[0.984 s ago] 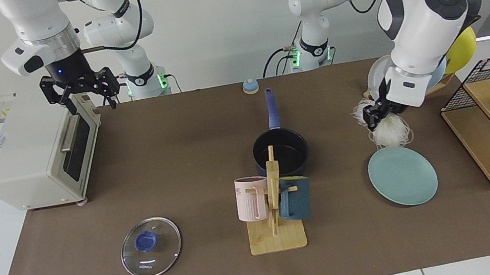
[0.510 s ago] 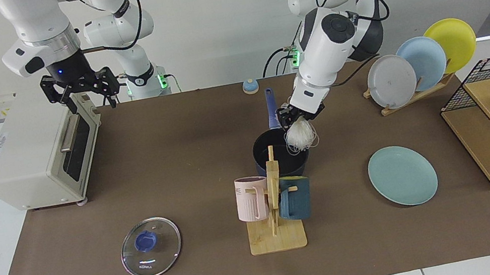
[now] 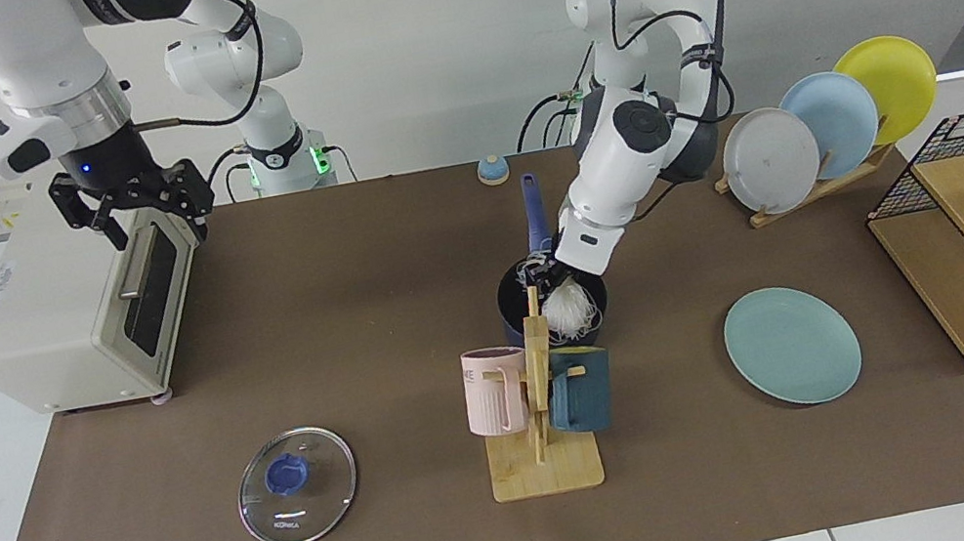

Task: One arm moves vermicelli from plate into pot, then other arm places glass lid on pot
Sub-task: 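Carry the vermicelli with the left gripper and drop it into the pot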

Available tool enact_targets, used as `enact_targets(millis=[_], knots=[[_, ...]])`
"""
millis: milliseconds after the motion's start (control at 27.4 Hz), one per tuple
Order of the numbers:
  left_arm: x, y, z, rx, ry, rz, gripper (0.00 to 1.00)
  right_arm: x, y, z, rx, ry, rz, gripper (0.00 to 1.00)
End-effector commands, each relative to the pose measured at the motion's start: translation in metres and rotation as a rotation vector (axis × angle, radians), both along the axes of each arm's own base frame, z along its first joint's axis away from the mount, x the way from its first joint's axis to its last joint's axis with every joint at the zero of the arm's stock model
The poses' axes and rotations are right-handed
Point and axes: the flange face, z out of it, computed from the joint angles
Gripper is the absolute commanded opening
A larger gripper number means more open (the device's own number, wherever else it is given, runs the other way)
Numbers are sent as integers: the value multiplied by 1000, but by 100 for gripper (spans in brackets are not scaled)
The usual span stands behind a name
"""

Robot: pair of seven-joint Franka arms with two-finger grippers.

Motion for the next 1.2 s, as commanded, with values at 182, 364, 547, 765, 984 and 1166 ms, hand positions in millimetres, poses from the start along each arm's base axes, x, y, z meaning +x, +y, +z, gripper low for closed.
enact_targets(millis=[182, 364, 547, 765, 984, 1166], knots=[[-4, 5, -15, -9, -40, 36, 31, 114, -1, -111, -8, -22, 30, 98], [2, 18, -14, -4, -38, 57, 100, 143, 1, -178, -8, -40, 39, 98], [11, 32, 6, 10, -20, 66, 100, 159, 12, -224, 41, -61, 30, 98], [14, 58, 65, 56, 4, 72, 100, 166, 11, -253, 60, -73, 21, 98], [8, 103, 122, 180, -60, 88, 100, 165, 19, -282, 60, -65, 18, 98], [-9, 139, 166, 264, -77, 21, 100, 163, 21, -302, 61, -74, 15, 97]])
